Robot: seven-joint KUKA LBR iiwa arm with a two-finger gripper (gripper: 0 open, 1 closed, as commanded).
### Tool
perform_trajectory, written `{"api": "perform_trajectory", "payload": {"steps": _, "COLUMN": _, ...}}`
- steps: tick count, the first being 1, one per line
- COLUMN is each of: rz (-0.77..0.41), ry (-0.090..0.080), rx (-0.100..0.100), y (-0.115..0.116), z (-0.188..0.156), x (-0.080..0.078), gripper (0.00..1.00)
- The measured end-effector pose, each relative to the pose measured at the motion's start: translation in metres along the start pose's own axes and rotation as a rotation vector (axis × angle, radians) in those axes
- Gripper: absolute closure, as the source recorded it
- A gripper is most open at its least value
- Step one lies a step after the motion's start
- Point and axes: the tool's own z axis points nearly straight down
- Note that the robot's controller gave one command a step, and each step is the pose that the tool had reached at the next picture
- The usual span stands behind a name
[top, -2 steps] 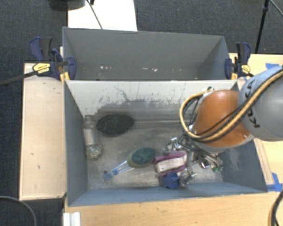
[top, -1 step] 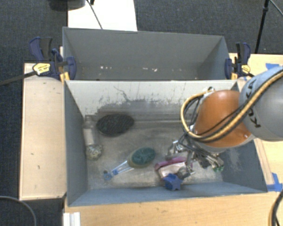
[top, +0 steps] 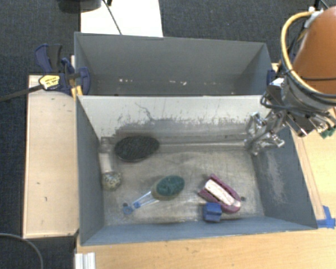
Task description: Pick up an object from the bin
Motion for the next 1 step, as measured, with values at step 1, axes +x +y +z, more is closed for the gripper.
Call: {"api": "perform_trajectory", "payload": {"steps": 1, "rz": 0.002, "ry": 0.007, "rx": -0.006, "y": 0.0013, "z": 0.0044, "x": 0.001, "gripper": 1.0}}
